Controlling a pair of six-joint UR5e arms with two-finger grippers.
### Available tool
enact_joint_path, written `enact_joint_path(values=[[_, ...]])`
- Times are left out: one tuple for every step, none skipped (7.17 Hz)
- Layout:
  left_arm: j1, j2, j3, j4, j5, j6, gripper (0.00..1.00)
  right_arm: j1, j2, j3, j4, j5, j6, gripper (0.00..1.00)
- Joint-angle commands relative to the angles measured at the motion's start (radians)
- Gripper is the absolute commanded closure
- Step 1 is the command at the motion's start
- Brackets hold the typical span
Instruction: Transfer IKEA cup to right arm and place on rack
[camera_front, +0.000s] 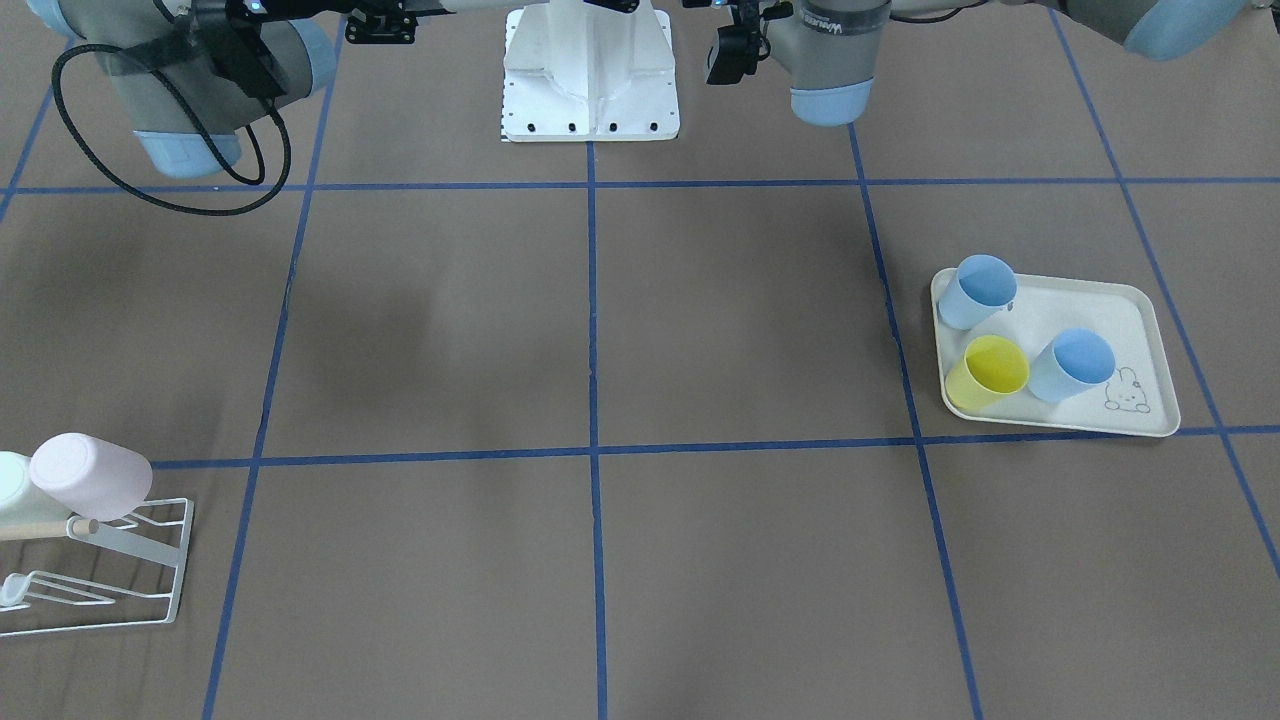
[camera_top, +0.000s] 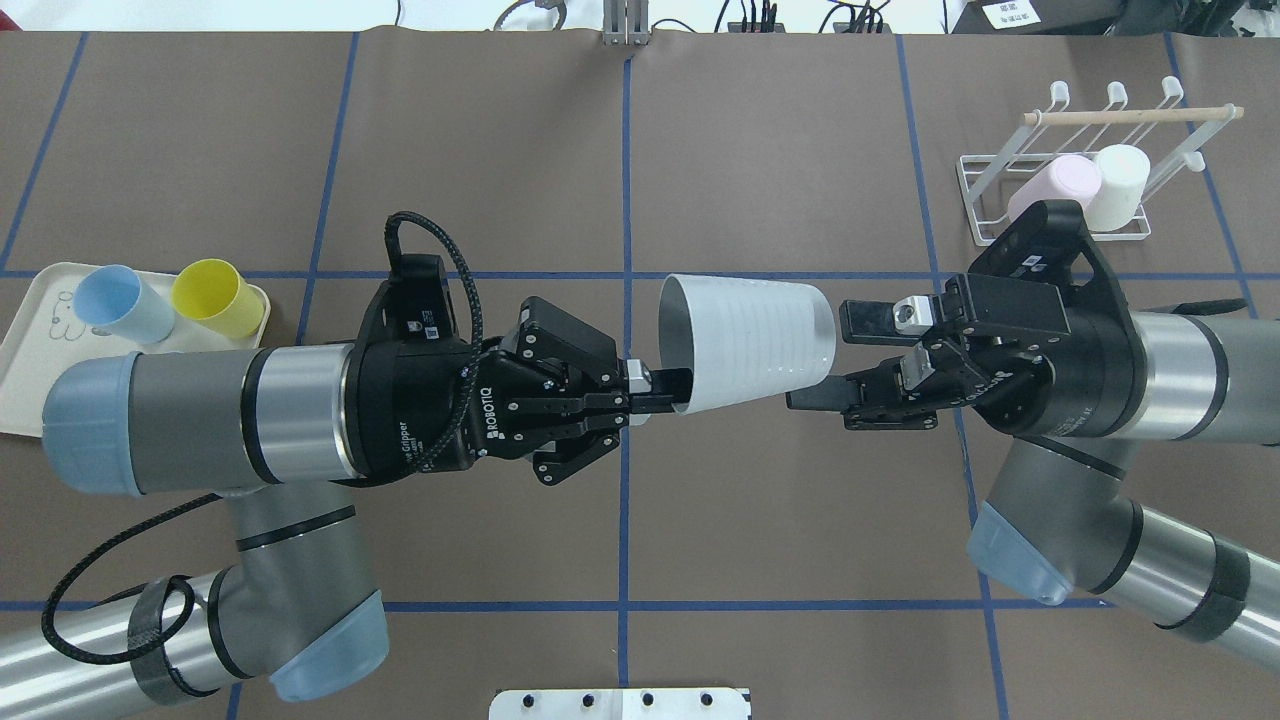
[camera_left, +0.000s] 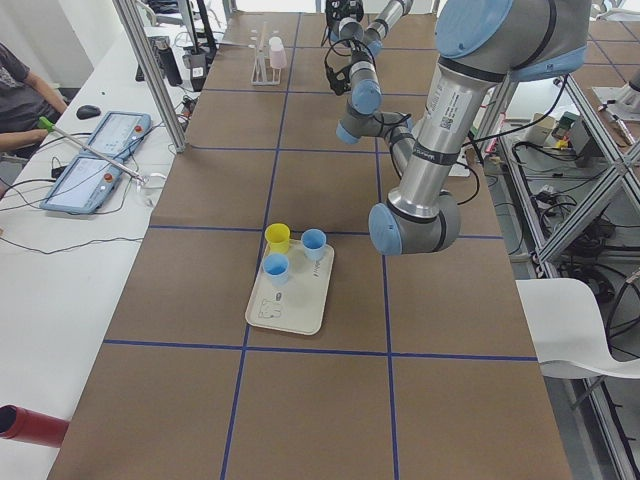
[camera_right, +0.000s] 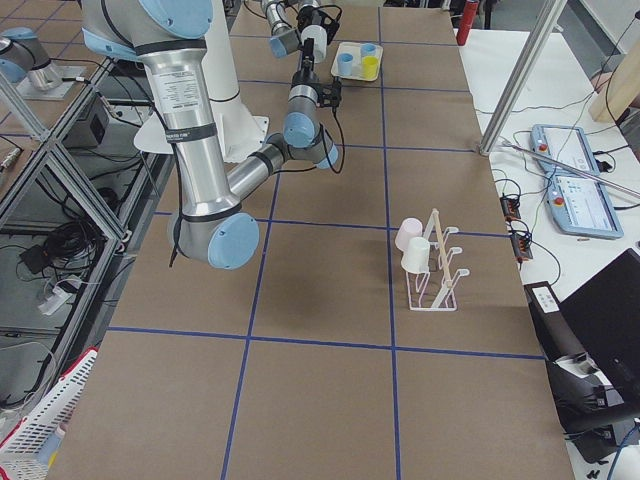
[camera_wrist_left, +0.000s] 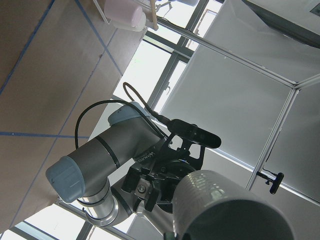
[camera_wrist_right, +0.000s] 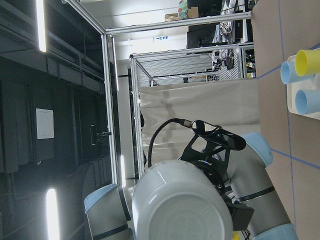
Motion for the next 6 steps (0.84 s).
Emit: enact_joint_path(values=[[0.010,-0.002,0.000,0.000,0.000,0.000,1.00,-0.001,0.007,-0.012,-0.001,-0.002,-0.003,0.02],[0.017,-0.002,0.000,0.000,0.000,0.000,1.00,-0.001,0.015,-0.019,0.001,-0.002,-0.003,0.02],[0.020,-0.002,0.000,0.000,0.000,0.001,1.00,-0.001,0.020,-0.021,0.001,-0.002,-0.003,0.03],[0.018,-0.002,0.000,0.002,0.000,0.001,1.00,-0.001,0.021,-0.021,0.002,-0.002,-0.001,0.05],[0.020,-0.002,0.002,0.002,0.000,0.001,1.00,-0.001,0.023,-0.021,0.002,-0.002,-0.001,0.07],[0.020,-0.002,0.002,0.002,0.000,0.001,1.00,-0.001,0.023,-0.021,0.002,-0.002,-0.001,0.11]])
